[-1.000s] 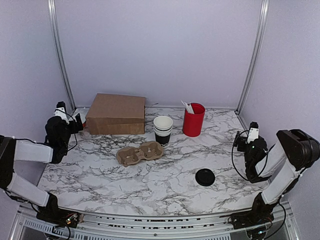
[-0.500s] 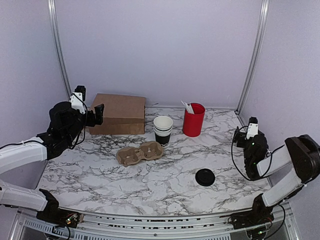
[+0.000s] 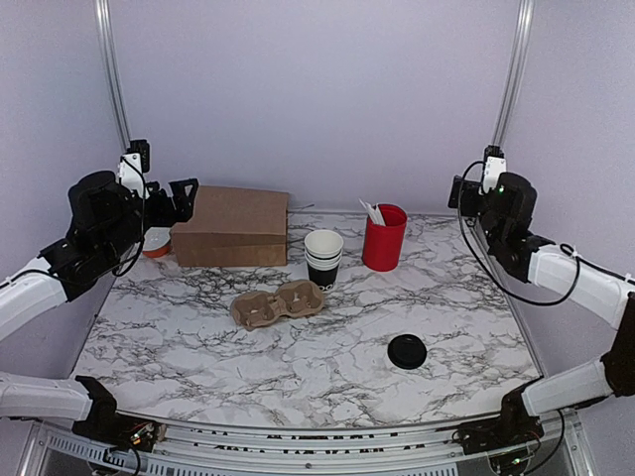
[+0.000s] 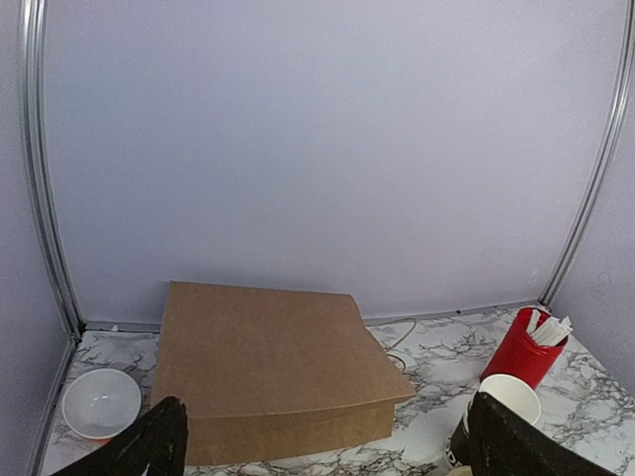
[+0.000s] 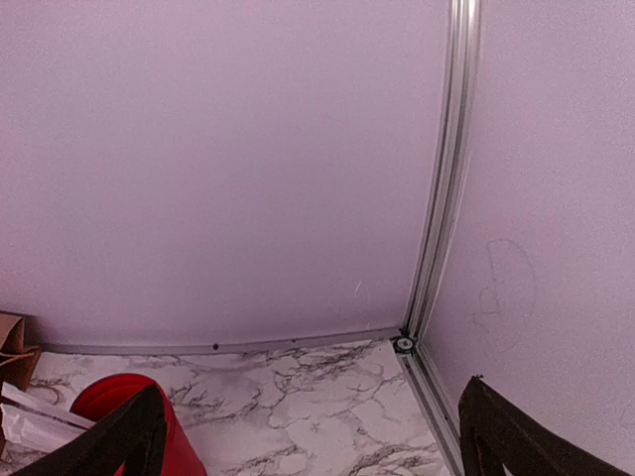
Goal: Pack the takeout coffee
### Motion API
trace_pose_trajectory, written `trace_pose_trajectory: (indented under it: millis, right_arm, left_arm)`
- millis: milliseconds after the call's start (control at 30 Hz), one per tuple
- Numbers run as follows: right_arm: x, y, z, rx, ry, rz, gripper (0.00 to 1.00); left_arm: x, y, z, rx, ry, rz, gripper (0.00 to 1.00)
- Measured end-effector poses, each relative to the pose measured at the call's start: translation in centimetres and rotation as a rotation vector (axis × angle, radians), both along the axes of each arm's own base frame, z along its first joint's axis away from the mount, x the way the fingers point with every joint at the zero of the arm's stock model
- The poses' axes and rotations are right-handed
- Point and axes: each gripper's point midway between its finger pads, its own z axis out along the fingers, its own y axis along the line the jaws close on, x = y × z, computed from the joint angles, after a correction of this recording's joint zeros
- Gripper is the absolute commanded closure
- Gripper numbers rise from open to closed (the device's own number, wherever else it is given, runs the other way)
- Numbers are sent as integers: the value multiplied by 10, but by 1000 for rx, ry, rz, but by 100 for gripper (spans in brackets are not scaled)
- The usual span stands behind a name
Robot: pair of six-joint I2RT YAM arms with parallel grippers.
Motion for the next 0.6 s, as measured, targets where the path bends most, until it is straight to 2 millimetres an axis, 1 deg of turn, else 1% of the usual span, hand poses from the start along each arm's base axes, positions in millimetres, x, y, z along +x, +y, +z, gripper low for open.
trace_pose_trajectory:
  millis: [67,100,167,200,233,267,367,433,500,533,600]
  right_arm:
    - [3,10,-5,15,63,28,0]
    - [3,13,-10,22,94,31,0]
    - [-1,12,-25,43,158,22,0]
    - [-3,11,-30,47,182,14,0]
    - [-5,8,-35,51,203,7,0]
    - [-9,5,-37,61,214,-1,0]
    - [-16,-4,-32,126,208,10,0]
    - [-17,-17,-28,183,201,11,0]
    - [-15,-24,-31,214,216,16,0]
    - [-14,-24,-36,227,232,28,0]
    - [-11,-12,-49,251,278,82,0]
  left_arm:
    - [6,-8,11,-11,27,-22,1]
    - [10,-13,15,-14,41,-31,1]
    - [18,-20,14,-24,74,-45,1]
    - [21,-23,10,-30,98,-51,1]
    - [26,-27,-1,-35,144,-61,1]
    - [27,-26,-4,-37,152,-58,1]
    - [39,-24,-27,-44,246,-42,1]
    - [48,-24,-39,-43,296,-35,1]
    - [53,-27,-48,-48,333,-38,1]
    - [54,-29,-52,-49,349,-43,1]
    - [57,-35,-61,-59,382,-58,1]
